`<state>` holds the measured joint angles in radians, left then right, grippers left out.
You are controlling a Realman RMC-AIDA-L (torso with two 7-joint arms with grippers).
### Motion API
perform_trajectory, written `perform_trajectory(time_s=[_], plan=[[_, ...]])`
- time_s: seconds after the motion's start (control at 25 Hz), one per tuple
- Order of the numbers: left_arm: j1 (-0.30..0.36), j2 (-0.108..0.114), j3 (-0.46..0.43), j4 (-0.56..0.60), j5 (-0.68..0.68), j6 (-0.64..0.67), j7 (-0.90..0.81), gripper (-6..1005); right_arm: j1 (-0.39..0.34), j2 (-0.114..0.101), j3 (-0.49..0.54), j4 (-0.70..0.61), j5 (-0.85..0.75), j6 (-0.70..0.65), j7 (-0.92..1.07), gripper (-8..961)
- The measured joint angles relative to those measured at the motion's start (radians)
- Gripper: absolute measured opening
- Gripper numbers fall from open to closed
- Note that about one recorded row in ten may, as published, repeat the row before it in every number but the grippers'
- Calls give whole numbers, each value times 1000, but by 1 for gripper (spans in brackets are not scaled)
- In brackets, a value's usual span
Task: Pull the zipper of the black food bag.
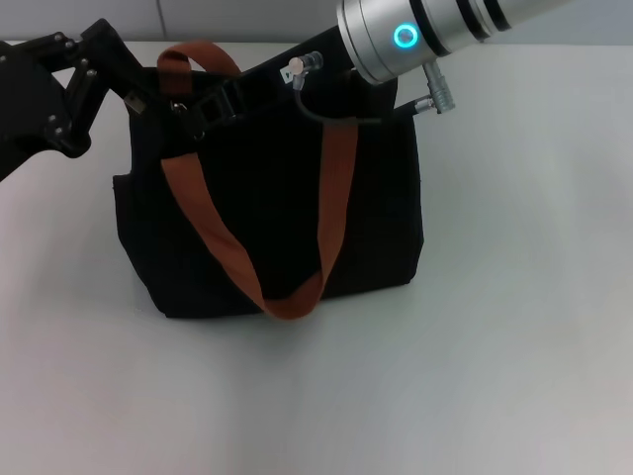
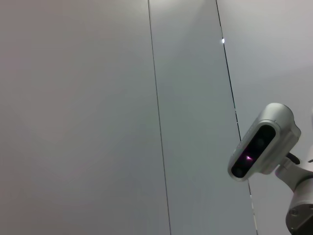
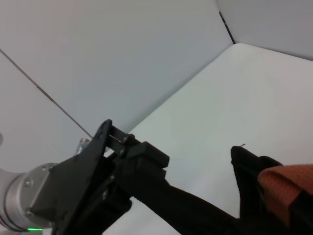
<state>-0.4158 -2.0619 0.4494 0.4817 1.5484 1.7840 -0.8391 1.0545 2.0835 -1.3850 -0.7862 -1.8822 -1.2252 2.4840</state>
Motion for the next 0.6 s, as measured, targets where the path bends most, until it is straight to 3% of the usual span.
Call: perform_trajectory(time_s=[0.6], plan=[[3, 3, -4, 0, -14, -17, 0, 23, -23, 0, -2, -126, -127, -13, 128, 7]])
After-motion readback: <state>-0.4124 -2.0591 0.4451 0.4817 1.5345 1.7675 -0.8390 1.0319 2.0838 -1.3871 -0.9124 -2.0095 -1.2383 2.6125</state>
